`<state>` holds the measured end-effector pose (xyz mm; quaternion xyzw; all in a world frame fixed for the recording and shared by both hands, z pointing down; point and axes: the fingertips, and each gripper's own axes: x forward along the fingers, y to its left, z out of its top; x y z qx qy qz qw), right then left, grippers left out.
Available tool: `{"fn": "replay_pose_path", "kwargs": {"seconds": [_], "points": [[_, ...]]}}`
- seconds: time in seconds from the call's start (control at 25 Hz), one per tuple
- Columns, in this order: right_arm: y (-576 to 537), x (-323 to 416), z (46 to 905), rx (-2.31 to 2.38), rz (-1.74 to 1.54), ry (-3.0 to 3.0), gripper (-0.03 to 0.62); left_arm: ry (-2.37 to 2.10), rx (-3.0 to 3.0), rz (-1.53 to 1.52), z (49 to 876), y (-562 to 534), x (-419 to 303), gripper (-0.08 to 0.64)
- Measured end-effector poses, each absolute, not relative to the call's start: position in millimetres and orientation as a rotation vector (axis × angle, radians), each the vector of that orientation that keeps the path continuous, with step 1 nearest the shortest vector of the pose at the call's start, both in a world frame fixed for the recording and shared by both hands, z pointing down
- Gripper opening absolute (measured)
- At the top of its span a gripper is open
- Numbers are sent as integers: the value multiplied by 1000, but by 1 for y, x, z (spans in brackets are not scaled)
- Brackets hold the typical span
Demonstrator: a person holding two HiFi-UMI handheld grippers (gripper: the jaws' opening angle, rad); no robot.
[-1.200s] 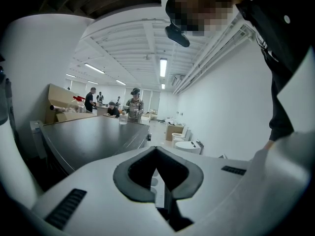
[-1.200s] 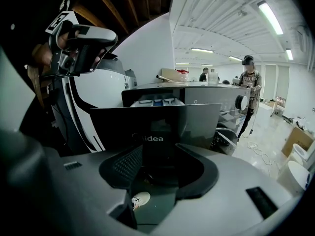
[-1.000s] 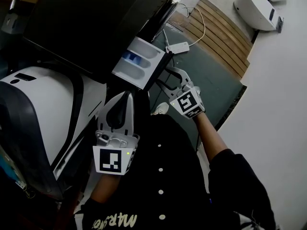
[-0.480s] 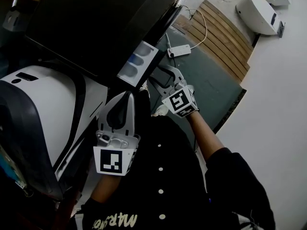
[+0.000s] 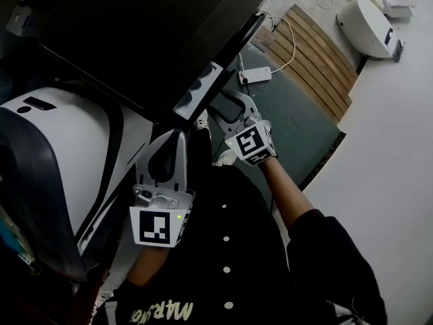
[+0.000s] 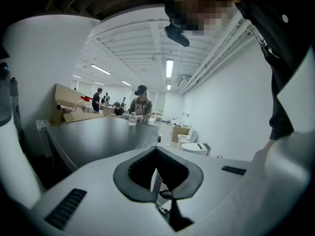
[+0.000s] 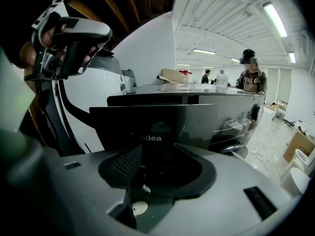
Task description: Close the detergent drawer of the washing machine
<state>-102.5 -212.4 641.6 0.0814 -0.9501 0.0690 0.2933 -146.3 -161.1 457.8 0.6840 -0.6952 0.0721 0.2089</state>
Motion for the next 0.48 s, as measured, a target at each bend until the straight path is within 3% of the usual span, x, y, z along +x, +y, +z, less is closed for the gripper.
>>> {"fn": "replay_pose_path", "kwargs": {"seconds": [0.48], "points": [[-216,-118,639,215,190,-2545,209,-1950,1886,202,460,-159,-156,6]]}}
